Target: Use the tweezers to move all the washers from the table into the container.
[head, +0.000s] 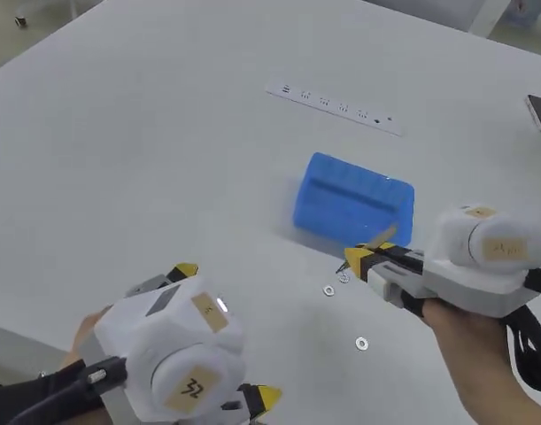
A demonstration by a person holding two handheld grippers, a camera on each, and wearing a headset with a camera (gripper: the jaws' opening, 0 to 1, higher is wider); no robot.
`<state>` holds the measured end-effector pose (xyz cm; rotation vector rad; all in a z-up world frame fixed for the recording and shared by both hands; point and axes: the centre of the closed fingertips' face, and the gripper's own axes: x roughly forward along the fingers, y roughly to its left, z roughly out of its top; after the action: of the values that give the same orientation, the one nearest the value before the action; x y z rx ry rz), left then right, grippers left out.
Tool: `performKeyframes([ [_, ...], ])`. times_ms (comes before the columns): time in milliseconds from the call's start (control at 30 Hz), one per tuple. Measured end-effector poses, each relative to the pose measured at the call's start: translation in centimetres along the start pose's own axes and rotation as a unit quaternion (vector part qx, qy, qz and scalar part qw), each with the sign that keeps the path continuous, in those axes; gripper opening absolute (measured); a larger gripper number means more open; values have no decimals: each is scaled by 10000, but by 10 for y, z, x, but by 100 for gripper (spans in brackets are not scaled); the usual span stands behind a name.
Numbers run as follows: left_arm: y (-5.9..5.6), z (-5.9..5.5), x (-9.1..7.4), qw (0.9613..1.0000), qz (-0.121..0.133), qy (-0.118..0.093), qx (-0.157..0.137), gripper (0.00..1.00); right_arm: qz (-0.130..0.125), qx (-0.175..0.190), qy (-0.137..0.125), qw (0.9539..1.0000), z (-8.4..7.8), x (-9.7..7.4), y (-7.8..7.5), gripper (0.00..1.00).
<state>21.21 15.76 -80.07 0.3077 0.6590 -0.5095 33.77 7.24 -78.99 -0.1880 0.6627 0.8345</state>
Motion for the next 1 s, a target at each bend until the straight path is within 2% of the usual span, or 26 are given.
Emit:
performKeyframes([
  [200, 0, 0, 0, 10000, 9, -3, -18, 96, -12, 0, 161, 9999, -12, 7, 0, 4],
  [467, 0, -1, 0, 10000, -7, 20, 3, 96, -8, 49, 242, 9997, -18, 14, -6, 4],
  [600, 0, -1, 0, 10000, -1, 20, -6, 96, -1, 89, 358, 9993, -29, 17, -6, 4],
  [633, 0, -1, 0, 10000, 8, 19, -7, 96, -6, 162, 271, 9995, -27, 16, -4, 4],
  [1000, 0, -2, 0, 10000, 3, 57, 11, 95, -54, 124, 257, 9996, -23, 17, -3, 4],
])
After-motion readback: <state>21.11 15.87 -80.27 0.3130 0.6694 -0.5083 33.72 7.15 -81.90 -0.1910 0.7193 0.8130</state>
